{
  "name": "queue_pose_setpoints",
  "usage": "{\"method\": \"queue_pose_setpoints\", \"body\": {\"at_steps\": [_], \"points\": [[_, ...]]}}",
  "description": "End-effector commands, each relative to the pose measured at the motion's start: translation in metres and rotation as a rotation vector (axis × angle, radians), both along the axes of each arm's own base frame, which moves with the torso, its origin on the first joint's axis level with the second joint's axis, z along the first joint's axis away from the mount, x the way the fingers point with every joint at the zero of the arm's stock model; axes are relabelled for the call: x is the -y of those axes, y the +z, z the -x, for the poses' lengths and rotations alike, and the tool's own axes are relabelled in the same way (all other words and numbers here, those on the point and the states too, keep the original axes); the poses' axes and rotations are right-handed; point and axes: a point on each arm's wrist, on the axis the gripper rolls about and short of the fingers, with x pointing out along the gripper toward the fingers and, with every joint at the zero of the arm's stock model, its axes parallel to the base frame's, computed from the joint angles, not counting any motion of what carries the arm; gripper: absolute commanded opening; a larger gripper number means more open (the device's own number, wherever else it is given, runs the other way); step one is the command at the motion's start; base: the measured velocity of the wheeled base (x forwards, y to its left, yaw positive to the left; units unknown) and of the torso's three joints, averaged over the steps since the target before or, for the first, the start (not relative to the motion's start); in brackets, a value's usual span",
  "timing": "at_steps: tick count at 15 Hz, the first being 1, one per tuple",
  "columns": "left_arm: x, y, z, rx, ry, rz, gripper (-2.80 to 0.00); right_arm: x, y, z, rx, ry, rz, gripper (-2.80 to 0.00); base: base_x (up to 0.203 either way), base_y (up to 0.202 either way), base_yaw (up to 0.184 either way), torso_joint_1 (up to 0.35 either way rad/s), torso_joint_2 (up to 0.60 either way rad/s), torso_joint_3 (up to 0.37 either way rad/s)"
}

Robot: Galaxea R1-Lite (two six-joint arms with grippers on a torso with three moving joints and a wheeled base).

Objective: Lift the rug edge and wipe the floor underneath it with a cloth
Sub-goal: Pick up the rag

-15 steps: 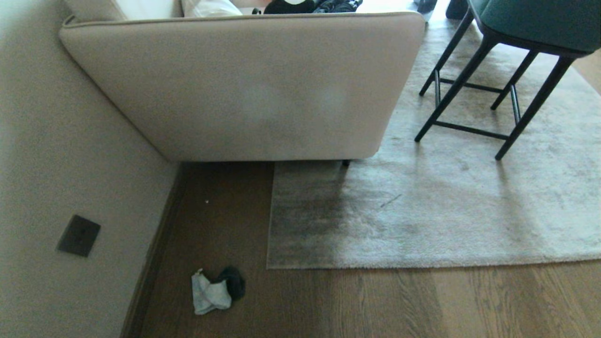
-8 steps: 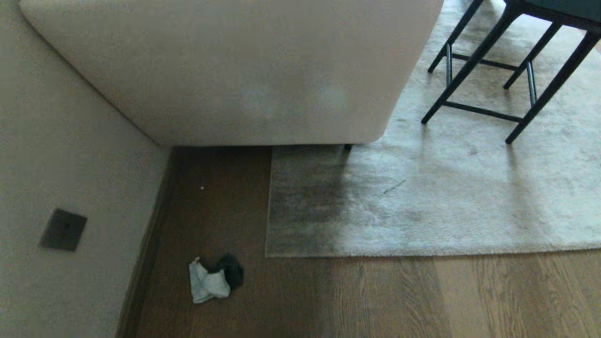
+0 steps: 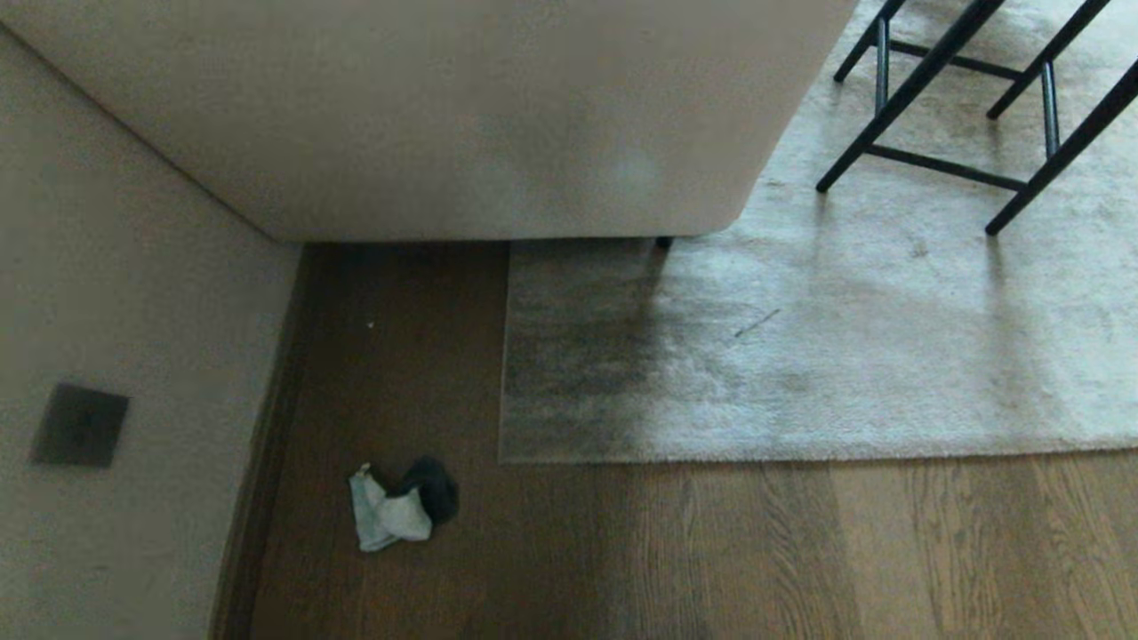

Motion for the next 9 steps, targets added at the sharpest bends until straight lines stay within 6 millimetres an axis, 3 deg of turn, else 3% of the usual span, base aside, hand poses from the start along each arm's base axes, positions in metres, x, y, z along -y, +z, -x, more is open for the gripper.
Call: {"method": "queue_pose_setpoints", "body": {"at_steps": [1, 9], "points": [[0.0000, -0.0002, 0.0000, -0.001, 0.000, 0.000, -2.80, 0.0000, 0.0001, -0.0001, -0.001, 0.000, -0.001, -2.80, 0.000, 0.000, 0.000, 0.007, 0.00, -0.188], [0.0000, -0.0002, 0.0000, -0.001, 0.000, 0.000, -2.80, 0.0000, 0.0001, -0.0001, -0.001, 0.000, -0.001, -2.80, 0.000, 0.000, 0.000, 0.002, 0.00, -0.198]]}}
